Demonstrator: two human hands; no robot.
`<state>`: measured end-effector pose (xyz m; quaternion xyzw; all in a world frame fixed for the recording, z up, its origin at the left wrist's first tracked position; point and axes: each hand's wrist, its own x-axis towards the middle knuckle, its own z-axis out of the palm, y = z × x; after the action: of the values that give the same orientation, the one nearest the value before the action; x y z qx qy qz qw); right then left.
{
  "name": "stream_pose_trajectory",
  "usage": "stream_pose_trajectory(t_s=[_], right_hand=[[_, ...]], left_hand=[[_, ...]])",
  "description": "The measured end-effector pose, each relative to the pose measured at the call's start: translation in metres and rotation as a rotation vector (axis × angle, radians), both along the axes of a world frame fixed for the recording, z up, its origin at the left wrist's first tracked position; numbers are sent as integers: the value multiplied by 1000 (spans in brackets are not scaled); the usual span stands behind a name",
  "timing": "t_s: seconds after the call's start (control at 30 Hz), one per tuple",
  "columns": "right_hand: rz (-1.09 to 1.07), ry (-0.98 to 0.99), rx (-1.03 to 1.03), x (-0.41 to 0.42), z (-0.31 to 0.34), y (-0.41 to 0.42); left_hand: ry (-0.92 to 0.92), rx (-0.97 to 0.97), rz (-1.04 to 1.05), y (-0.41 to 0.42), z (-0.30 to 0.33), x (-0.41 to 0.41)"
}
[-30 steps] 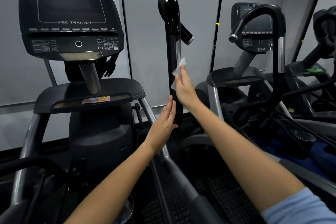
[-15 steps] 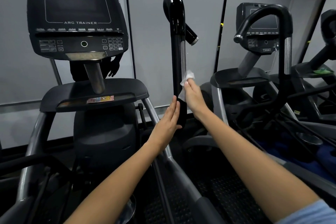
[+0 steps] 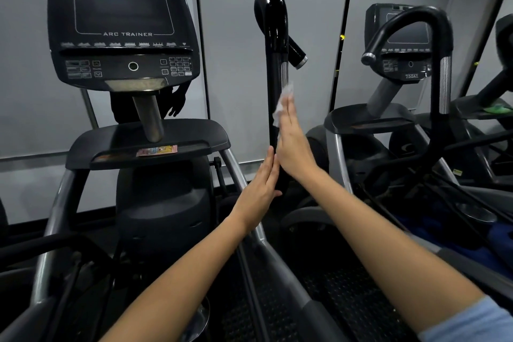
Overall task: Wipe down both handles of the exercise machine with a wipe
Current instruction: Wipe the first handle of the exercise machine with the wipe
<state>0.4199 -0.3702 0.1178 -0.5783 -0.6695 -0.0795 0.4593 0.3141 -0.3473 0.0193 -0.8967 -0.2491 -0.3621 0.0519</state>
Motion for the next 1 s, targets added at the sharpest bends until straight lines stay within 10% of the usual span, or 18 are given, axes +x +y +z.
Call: stream_pose_trajectory(t_s=[0.37,1.0], right_hand=[[-378,-795,144,18,-27,-1],[-603,-1165,105,4,-24,4]], left_hand=[[18,29,14,1,-18,-2],[-8,30,51,-4,-14,-1]])
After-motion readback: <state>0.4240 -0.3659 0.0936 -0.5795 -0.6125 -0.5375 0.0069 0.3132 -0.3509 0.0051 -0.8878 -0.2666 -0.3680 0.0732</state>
